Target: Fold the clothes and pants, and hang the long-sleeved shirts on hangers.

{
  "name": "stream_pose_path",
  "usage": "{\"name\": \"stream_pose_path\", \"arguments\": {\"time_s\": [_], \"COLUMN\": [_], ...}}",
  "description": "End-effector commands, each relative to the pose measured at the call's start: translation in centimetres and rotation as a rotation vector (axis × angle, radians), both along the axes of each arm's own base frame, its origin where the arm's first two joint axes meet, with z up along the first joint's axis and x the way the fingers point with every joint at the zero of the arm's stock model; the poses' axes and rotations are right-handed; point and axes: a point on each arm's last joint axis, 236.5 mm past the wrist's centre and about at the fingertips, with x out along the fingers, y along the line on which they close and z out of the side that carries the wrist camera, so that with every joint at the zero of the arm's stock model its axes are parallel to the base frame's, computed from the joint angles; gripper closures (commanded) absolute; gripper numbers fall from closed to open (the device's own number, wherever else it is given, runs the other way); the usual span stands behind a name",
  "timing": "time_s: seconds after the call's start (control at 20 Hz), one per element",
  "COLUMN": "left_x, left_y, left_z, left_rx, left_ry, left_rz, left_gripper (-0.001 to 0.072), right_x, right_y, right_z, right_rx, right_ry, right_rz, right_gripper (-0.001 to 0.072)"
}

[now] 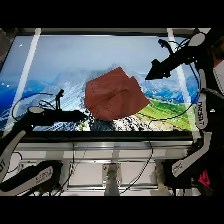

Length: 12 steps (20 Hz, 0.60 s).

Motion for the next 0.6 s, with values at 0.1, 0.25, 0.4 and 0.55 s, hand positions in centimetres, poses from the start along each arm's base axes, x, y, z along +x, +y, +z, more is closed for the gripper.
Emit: {"name": "stream_pose_path", "arguments": {"time_s": [0.1,0.25,0.4,0.55], "left_x": [-0.3,0.7,2.3,3.3], "left_y": [-2.9,-4.0,-3.4,-3.1], "left_z": [-3.3,-2.9,-2.7,-2.3], "left_rx": [0.129,0.113,0.118,0.076], "left_ry": [-0.011,-0.028,-0.047,-0.018], "left_rz": [0.124,0.209,0.308,0.399], "left_gripper": [0.0405,0.0297,0.0294,0.0294], "right_x": [3.5,3.8,3.7,3.6], "right_y": [0.0,0.7,1.5,1.8], "right_z": [2.8,3.8,5.1,5.7], "right_rx": [0.151,0.202,0.267,0.294], "right_ry": [-0.139,-0.151,-0.155,-0.157], "right_rz": [-0.089,-0.095,-0.089,-0.088], "right_gripper": [0.0210,0.0191,0.0191,0.0191]}}
